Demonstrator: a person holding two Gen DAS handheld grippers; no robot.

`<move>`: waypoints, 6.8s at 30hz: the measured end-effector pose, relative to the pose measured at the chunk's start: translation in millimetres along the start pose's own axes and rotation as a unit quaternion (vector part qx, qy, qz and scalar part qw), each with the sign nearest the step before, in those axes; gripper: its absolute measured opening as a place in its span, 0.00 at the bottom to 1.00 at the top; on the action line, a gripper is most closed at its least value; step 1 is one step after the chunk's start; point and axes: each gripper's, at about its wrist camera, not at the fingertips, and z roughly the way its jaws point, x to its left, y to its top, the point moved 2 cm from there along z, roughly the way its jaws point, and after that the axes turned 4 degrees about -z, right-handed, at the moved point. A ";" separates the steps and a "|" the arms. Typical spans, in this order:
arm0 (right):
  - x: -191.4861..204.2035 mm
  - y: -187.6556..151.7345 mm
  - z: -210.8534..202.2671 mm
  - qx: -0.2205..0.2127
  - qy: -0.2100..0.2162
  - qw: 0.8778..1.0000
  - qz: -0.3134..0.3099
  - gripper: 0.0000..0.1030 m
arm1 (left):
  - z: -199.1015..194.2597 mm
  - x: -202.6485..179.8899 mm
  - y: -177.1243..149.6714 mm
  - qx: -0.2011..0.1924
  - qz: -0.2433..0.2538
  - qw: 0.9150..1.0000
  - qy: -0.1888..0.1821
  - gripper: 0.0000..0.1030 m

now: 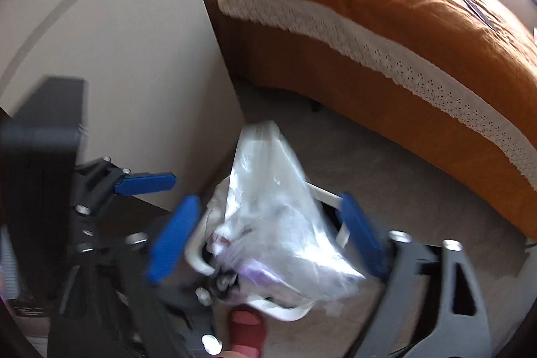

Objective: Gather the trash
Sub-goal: 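Carry tissue and plastic bag to the bin and open both tools, then move both open tools back to the desk, then grasp the crumpled wrapper ball with the left tool while the right grasps the orange can, then carry wrapper ball and orange can to the bin and release them, then move both open tools back to the desk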

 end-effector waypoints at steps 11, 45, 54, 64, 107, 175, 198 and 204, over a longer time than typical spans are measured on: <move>8.8 -15.0 36.7 0.030 -0.003 0.999 -0.010 0.96 | 22.7 16.2 -25.9 0.015 0.023 0.999 0.022 0.96; 119.7 213.9 -332.1 -0.272 0.120 0.941 -0.159 0.96 | -454.1 23.7 81.4 -0.243 -0.179 0.927 0.224 0.96; 200.1 259.1 -369.8 -0.315 0.196 0.897 -0.239 0.96 | -545.4 70.7 34.7 -0.281 -0.262 0.868 0.314 0.96; 251.3 290.8 -325.8 -0.290 0.168 0.902 -0.273 0.96 | -569.5 162.0 36.6 -0.315 -0.226 0.864 0.322 0.95; 304.8 316.5 -185.9 -0.164 0.194 0.921 -0.296 0.55 | -474.1 294.7 56.9 -0.204 -0.246 0.932 0.168 0.51; -4.4 41.7 -84.7 -0.040 0.075 0.996 -0.004 0.55 | -105.7 -3.7 51.2 -0.037 -0.002 0.999 -0.014 0.52; -18.4 2.4 12.0 -0.002 0.039 0.999 0.008 0.96 | -17.6 12.7 22.3 -0.038 -0.007 0.999 -0.005 0.96; -5.7 23.8 -14.7 -0.014 0.041 0.999 -0.009 0.96 | -55.1 7.7 35.5 -0.055 -0.004 0.998 -0.010 0.96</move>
